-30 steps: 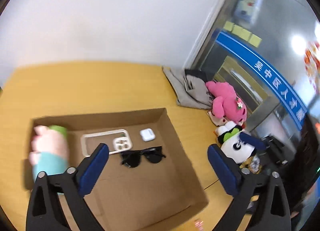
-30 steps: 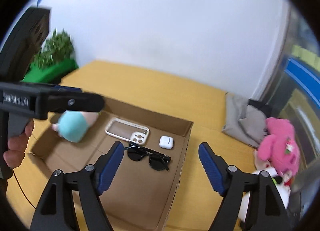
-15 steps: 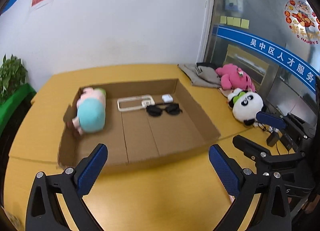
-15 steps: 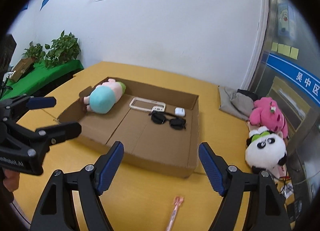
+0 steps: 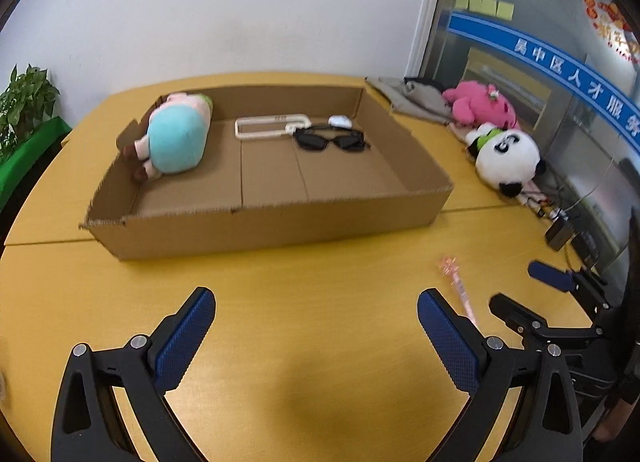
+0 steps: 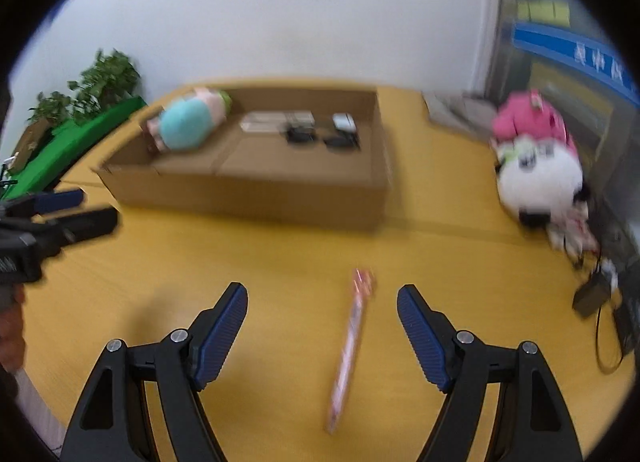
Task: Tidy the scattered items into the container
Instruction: 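Move the right tool back toward the pink pen on the table, then close the right tool on the pink pen's barrel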
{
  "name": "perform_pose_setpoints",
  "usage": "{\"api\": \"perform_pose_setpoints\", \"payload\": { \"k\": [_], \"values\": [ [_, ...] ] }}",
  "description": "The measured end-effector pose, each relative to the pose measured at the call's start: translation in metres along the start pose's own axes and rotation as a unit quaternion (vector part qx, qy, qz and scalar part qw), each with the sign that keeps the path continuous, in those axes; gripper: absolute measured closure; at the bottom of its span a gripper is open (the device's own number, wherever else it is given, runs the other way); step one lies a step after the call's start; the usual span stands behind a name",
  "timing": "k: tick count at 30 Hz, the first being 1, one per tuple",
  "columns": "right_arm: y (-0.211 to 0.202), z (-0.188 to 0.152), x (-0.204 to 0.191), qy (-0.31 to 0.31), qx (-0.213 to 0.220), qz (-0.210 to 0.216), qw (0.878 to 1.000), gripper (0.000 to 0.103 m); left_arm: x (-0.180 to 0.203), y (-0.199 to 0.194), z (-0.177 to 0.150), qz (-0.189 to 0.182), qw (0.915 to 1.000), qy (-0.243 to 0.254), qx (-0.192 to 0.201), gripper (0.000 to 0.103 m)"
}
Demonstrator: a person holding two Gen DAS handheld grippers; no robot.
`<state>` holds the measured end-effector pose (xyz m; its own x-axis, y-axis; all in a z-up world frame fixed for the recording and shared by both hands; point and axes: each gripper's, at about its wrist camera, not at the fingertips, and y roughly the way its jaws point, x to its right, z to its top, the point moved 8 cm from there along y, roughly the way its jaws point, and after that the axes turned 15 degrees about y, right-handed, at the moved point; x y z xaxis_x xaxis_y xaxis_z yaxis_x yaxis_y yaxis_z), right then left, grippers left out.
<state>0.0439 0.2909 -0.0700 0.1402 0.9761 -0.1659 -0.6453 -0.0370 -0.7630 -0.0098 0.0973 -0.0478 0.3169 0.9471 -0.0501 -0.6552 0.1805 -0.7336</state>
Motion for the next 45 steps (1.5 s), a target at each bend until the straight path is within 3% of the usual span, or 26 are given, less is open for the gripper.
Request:
{"api": "perform_pose_setpoints", "payload": {
  "k": [3, 8, 10, 11, 13, 14, 15, 16, 25, 35, 40, 45],
  "values": [
    [0.023, -0.018, 0.025, 0.031, -0.025, -0.008, 0.999, 0.026, 0.002, 0.018, -0.016, -0.001, 0.9996, -0.012, -0.024, 0.001],
    [0.038, -0.032, 0.030, 0.029, -0.042, -0.008, 0.999, 0.027, 0.007, 0.040, -0.030, -0.007, 0.9982, -0.027, -0.053, 0.001],
    [0.043, -0.037, 0.025, 0.021, -0.049, -0.005, 0.999, 0.040, 0.010, 0.045, -0.032, -0.010, 0.9978, -0.027, -0.059, 0.001],
    [0.045, -0.041, 0.023, 0.014, -0.054, -0.007, 0.998, 0.055, 0.011, 0.047, -0.032, -0.011, 0.9977, -0.027, -0.062, 0.001],
    [0.044, -0.045, 0.017, -0.003, -0.048, -0.017, 0.999, 0.065, 0.013, 0.050, -0.032, -0.013, 0.9973, -0.027, -0.067, 0.001],
    [0.042, -0.047, 0.013, -0.003, -0.048, -0.015, 0.999, 0.072, 0.013, 0.052, -0.032, -0.015, 0.9972, -0.027, -0.068, 0.001],
    [0.041, -0.048, 0.012, -0.002, -0.050, -0.011, 0.999, 0.086, 0.014, 0.053, -0.032, -0.019, 0.9970, -0.028, -0.070, 0.001],
    [0.040, -0.049, 0.009, -0.005, -0.051, -0.010, 0.999, 0.091, 0.014, 0.055, -0.032, -0.024, 0.9966, -0.030, -0.073, 0.001],
    [0.032, -0.062, -0.015, -0.021, -0.043, 0.013, 0.999, 0.094, 0.029, 0.080, -0.036, -0.082, 0.9876, -0.071, -0.113, 0.001],
    [0.005, -0.048, -0.042, -0.023, -0.007, 0.054, 0.998, 0.094, 0.064, 0.104, -0.025, -0.212, 0.9571, -0.139, -0.141, 0.003],
    [-0.014, -0.038, -0.061, -0.034, 0.010, 0.082, 0.996, 0.094, 0.071, 0.112, -0.016, -0.247, 0.9421, -0.170, -0.150, 0.018],
    [-0.021, -0.036, -0.076, -0.052, 0.017, 0.089, 0.995, 0.094, 0.070, 0.113, -0.020, -0.255, 0.9358, -0.183, -0.161, 0.030]
  ]
}}
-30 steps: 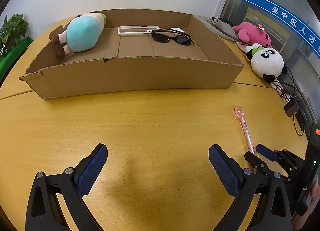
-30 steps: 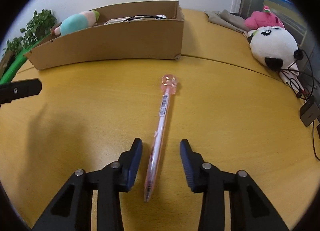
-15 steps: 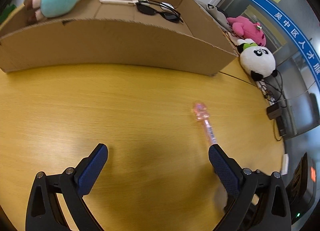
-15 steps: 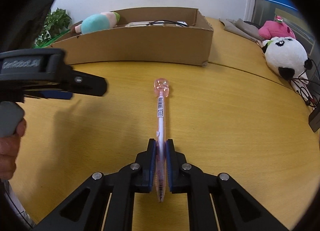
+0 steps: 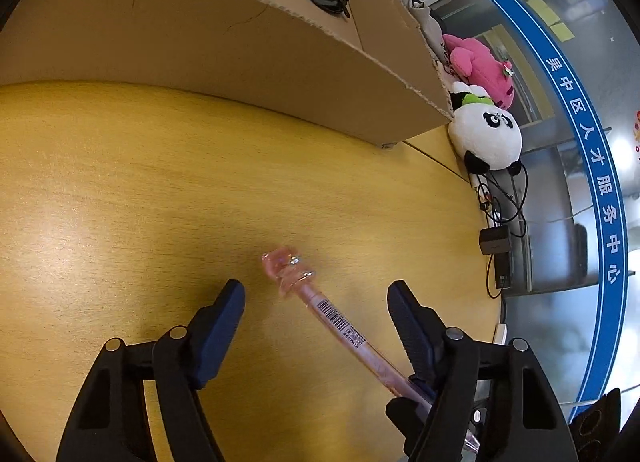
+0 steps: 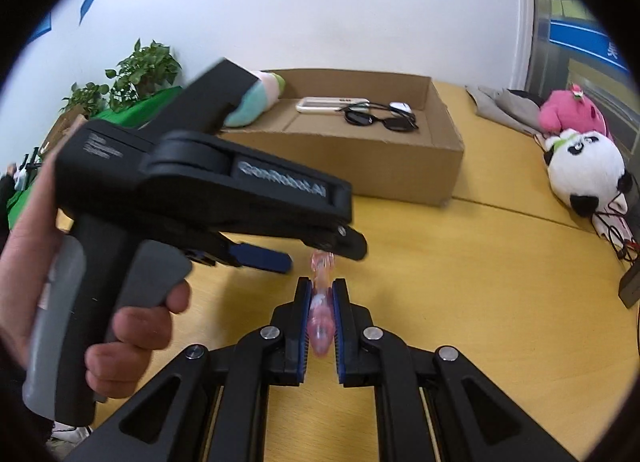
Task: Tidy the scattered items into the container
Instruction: 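Close the right tool on the pink pen's barrel, then lift the pink pen with the right tool and carry it over the box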
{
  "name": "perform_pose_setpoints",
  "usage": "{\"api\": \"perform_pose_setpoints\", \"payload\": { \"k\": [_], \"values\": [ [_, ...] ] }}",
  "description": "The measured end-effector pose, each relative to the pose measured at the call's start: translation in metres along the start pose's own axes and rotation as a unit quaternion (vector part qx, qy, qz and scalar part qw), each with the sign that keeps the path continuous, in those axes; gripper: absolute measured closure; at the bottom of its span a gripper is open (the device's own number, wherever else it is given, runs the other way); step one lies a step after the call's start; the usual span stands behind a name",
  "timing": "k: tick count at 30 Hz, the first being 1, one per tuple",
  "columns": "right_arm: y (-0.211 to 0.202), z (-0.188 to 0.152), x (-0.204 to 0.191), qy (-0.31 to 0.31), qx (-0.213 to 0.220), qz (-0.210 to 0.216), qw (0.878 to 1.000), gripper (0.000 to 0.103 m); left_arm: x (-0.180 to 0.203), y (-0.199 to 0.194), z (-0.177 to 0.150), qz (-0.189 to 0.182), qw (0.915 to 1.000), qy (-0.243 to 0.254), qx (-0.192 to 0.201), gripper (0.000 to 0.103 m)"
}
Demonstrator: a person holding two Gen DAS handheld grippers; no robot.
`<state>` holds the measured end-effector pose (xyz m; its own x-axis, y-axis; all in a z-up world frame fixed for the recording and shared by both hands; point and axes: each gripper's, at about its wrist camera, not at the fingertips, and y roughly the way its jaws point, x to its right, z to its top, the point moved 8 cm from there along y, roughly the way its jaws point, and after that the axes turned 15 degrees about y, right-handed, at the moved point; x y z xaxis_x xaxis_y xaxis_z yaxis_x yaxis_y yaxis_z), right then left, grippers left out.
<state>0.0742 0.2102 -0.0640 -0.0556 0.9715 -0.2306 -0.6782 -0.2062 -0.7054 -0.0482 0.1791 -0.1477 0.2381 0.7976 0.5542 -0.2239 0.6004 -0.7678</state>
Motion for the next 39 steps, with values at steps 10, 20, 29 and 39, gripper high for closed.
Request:
{"api": "perform_pose_setpoints", "payload": {
  "k": [10, 20, 29, 39],
  "values": [
    [0.022, -0.024, 0.008, 0.016, -0.051, -0.002, 0.999, 0.094, -0.005, -0.010, -0.017, 0.024, 0.9994, -0.014, -0.023, 0.020],
    [0.018, -0.029, 0.007, 0.054, -0.069, 0.032, 0.996, 0.094, 0.017, 0.011, -0.024, -0.020, 0.9977, -0.029, -0.058, 0.054],
    [0.009, -0.027, 0.002, 0.051, -0.056, 0.034, 0.997, 0.094, 0.005, 0.002, -0.025, -0.020, 0.9974, -0.050, -0.048, 0.084],
    [-0.001, -0.010, -0.025, 0.029, -0.039, 0.054, 0.997, 0.094, 0.001, -0.041, -0.019, -0.018, 0.9987, -0.048, 0.008, 0.089]
  ]
}}
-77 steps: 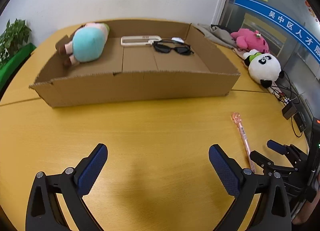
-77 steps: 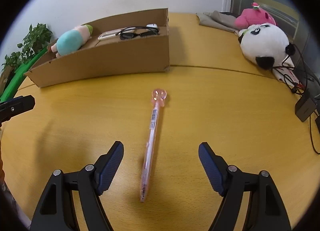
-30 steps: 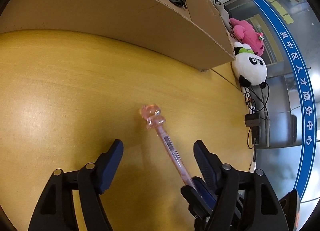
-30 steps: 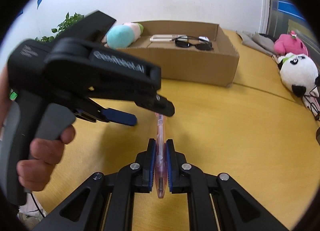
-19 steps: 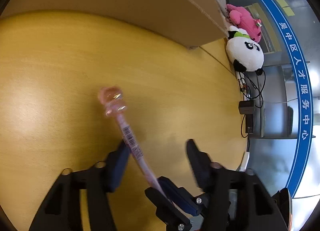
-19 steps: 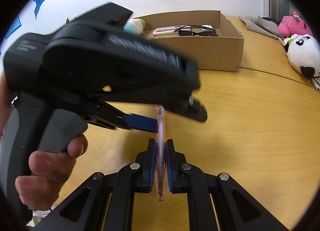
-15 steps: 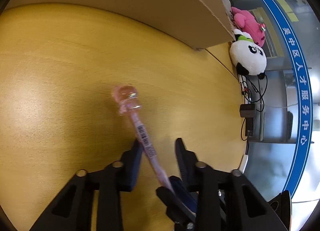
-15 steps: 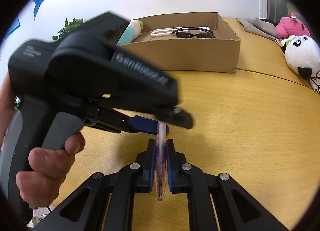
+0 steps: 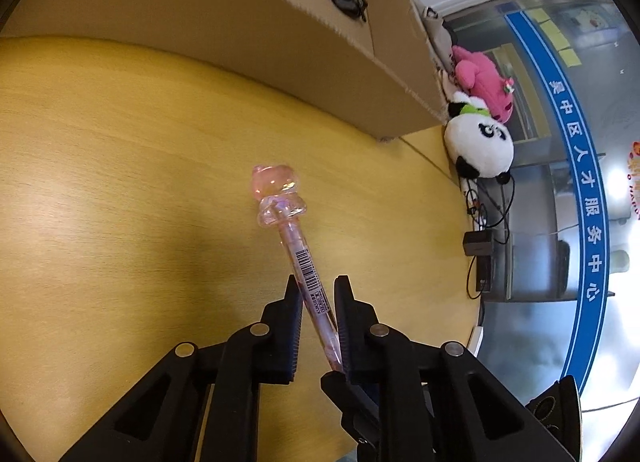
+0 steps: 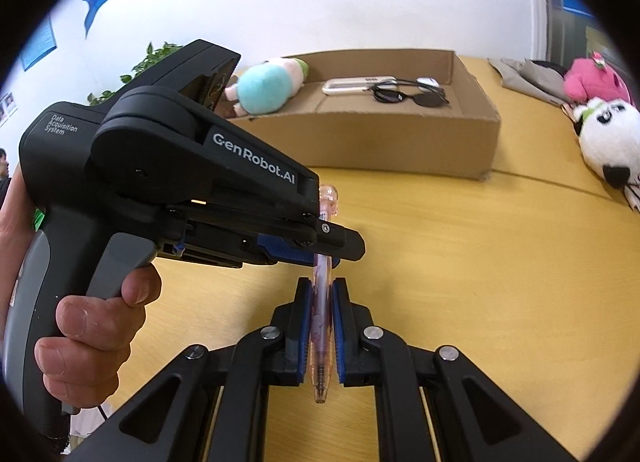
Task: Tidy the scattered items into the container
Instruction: 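Lift the pink pen with the right tool and carry it over the box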
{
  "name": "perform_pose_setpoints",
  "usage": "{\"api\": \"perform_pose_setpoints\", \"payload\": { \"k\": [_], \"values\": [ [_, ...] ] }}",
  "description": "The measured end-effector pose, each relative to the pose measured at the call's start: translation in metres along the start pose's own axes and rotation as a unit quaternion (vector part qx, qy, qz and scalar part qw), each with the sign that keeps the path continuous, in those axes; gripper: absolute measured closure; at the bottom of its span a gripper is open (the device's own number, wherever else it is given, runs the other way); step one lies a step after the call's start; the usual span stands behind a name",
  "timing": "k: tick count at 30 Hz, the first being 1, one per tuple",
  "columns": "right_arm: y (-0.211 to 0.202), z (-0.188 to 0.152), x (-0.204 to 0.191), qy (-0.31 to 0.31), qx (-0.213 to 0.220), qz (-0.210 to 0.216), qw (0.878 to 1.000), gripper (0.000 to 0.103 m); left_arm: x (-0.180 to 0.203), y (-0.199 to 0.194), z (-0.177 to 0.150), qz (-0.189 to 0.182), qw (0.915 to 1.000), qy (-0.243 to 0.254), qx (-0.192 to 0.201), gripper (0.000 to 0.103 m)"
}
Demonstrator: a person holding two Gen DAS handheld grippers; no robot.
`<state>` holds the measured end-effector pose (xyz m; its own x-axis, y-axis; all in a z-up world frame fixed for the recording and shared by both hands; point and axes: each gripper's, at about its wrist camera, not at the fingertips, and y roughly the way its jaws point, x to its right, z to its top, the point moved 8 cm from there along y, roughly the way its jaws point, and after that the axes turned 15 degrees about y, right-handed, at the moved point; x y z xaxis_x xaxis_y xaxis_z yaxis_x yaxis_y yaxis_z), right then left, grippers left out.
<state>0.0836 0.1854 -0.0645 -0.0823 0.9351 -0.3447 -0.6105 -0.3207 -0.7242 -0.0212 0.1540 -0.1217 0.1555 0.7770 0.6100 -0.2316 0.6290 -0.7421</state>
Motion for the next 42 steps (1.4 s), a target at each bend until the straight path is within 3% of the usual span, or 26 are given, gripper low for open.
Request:
{"api": "perform_pose_setpoints", "payload": {
  "k": [12, 21, 28, 42],
  "values": [
    [-0.006, 0.050, -0.046, -0.042, 0.025, 0.032, 0.998, 0.094, 0.003, -0.076, 0.043, 0.045, 0.9937, 0.046, 0.091, 0.091],
    [0.005, 0.099, -0.070, -0.060, 0.034, 0.044, 0.997, 0.093, 0.008, -0.115, 0.084, 0.054, 0.9871, 0.081, 0.127, 0.094],
    [0.026, 0.134, -0.081, -0.059, 0.033, 0.051, 0.996, 0.093, 0.000, -0.127, 0.123, 0.066, 0.9846, 0.091, 0.133, 0.094],
    [0.094, 0.208, -0.081, -0.048, -0.020, 0.037, 0.998, 0.094, -0.030, -0.115, 0.215, 0.086, 0.9856, 0.102, 0.104, 0.094]
  ]
}}
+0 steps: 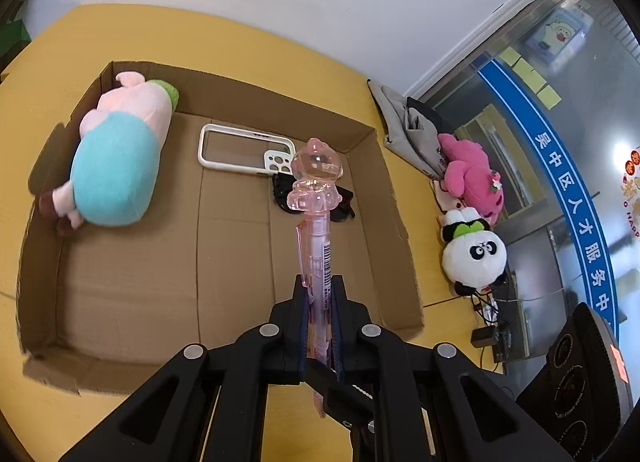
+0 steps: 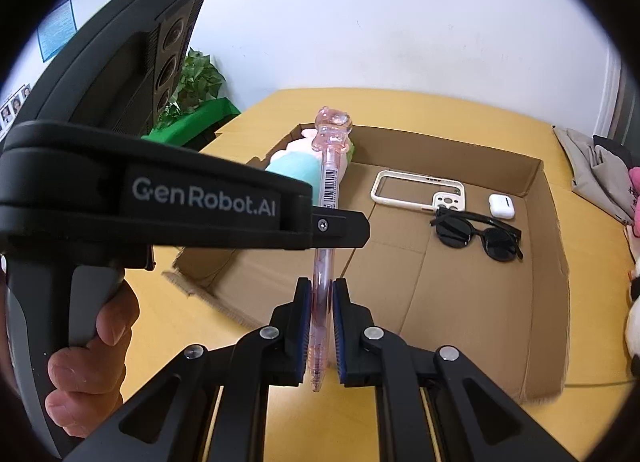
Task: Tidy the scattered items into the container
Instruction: 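Lift the pink pen with the right tool and carry it over the box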
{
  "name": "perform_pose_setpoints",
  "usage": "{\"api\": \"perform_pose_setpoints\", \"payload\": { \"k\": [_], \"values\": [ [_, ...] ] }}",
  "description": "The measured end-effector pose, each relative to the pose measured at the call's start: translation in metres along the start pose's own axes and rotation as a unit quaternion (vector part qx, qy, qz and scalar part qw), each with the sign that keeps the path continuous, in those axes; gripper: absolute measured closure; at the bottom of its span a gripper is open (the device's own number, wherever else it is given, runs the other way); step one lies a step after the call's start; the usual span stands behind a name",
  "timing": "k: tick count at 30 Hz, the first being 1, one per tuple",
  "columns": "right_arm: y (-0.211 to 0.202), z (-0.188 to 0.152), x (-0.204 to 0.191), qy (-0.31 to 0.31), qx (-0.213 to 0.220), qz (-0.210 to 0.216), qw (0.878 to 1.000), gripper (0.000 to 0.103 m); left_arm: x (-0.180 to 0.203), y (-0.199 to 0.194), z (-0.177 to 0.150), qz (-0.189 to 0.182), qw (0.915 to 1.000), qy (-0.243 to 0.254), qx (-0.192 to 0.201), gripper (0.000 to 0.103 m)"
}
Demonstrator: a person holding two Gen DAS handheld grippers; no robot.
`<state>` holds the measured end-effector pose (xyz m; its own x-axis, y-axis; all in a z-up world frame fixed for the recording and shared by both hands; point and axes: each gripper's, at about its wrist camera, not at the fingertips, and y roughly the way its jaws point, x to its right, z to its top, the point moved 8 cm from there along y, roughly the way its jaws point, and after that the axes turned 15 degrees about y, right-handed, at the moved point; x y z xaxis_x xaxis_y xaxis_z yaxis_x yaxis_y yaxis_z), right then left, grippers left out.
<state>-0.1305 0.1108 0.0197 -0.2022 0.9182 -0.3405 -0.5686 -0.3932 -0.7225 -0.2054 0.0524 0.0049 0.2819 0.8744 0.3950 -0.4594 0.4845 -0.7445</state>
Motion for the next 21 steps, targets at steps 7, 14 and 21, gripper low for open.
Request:
{"api": "perform_pose_setpoints", "payload": {
  "k": [7, 14, 21],
  "values": [
    [0.036, 0.018, 0.007, 0.022, -0.020, 0.009, 1.000, 0.094, -0.023, 0.025, 0.019, 0.013, 0.9996, -0.007, -0.024, 0.094],
    [0.077, 0.023, 0.025, 0.055, -0.047, 0.008, 0.997, 0.093, -0.046, 0.064, 0.023, 0.011, 0.9982, -0.013, -0.057, 0.094],
    [0.116, 0.021, 0.039, 0.077, -0.093, -0.003, 0.993, 0.093, -0.069, 0.102, 0.021, 0.009, 0.9955, -0.028, -0.090, 0.094]
  ]
}}
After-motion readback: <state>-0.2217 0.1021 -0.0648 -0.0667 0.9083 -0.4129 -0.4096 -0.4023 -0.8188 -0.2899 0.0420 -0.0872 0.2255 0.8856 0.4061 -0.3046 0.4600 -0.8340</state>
